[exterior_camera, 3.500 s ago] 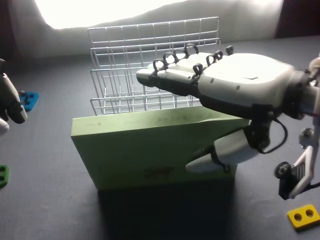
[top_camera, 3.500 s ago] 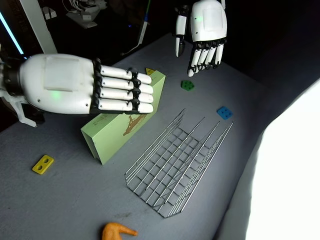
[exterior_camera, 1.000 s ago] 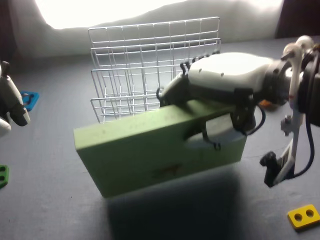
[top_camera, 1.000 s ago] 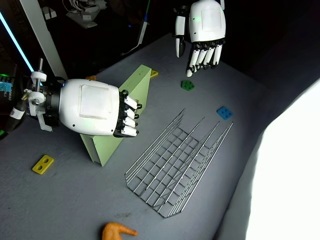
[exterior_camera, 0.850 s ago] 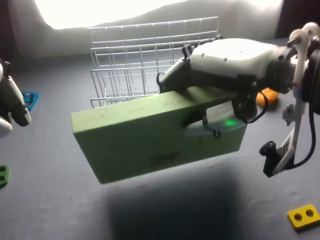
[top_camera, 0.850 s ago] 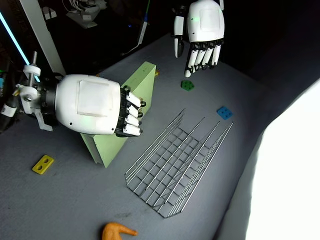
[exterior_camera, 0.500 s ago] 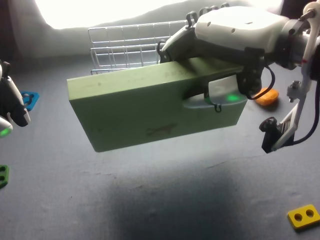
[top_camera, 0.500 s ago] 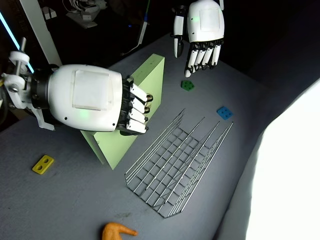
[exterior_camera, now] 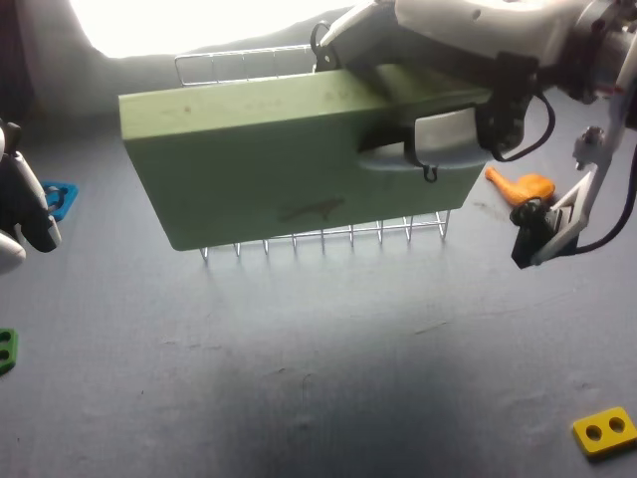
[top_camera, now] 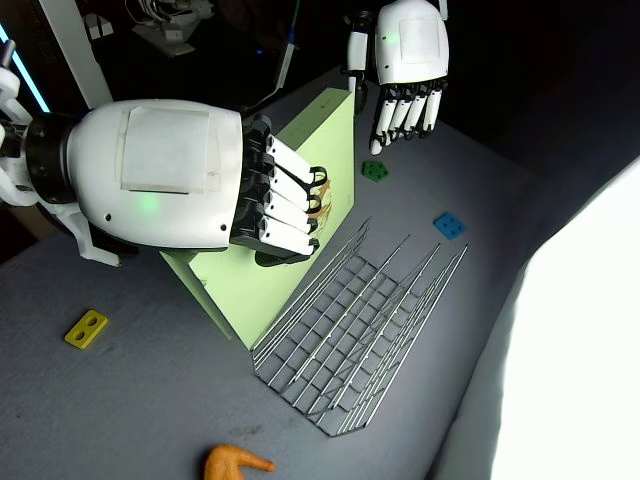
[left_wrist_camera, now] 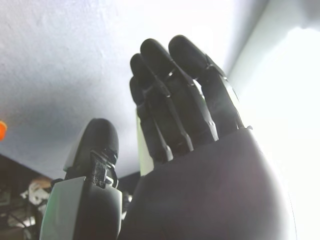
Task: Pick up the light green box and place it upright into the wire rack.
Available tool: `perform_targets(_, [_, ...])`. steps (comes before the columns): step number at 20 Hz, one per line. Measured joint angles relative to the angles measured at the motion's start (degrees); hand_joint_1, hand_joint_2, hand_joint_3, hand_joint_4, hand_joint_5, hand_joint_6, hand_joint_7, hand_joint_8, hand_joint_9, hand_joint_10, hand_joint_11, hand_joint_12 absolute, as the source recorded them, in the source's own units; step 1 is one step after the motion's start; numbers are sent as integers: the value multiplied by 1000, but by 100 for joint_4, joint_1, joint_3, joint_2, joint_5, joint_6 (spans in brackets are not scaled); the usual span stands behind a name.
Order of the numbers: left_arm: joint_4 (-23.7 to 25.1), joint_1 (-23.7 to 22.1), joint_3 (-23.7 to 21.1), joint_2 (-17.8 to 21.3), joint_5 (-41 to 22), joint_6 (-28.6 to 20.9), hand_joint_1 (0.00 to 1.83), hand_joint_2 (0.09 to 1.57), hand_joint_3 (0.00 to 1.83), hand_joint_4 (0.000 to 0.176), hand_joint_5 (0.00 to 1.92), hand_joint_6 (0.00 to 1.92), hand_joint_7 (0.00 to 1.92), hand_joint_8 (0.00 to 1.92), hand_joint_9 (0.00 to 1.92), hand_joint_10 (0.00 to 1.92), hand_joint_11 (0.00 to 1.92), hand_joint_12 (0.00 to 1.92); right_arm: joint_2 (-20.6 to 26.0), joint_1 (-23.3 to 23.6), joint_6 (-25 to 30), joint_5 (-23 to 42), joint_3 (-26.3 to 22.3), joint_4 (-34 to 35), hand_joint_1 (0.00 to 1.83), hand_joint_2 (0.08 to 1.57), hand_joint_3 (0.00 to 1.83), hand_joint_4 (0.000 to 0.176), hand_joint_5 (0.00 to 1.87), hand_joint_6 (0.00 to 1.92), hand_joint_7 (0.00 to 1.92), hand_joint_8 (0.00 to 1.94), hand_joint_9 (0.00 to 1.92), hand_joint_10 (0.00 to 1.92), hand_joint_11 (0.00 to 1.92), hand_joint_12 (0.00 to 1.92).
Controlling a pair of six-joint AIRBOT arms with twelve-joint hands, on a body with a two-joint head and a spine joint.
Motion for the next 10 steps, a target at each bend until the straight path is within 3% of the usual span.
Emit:
perform_targets(5, [0, 0, 0, 0, 0, 0, 443, 1426, 0, 0, 716, 5, 880, 2, 656, 697, 349, 1545, 70, 232, 199, -52, 0, -15, 1368, 1129, 0, 0, 931, 881, 983, 1024, 879, 1420, 666, 1730])
perform_targets(9, [0, 0, 0, 0, -2, 0, 436, 1435, 1, 0, 715, 4, 870, 4, 663, 680, 362, 1511, 85, 291, 11, -138, 2, -15, 1365, 1122, 0, 0, 971, 842, 970, 997, 902, 1394, 698, 1677])
perform_targets(10, [0, 0, 0, 0, 0, 0, 427, 1436, 1, 0, 719, 6, 874, 5, 674, 659, 363, 1511, 83, 293, -72, -107, 2, -26, 1370, 1131, 4, 0, 931, 913, 942, 1021, 879, 1401, 701, 1659])
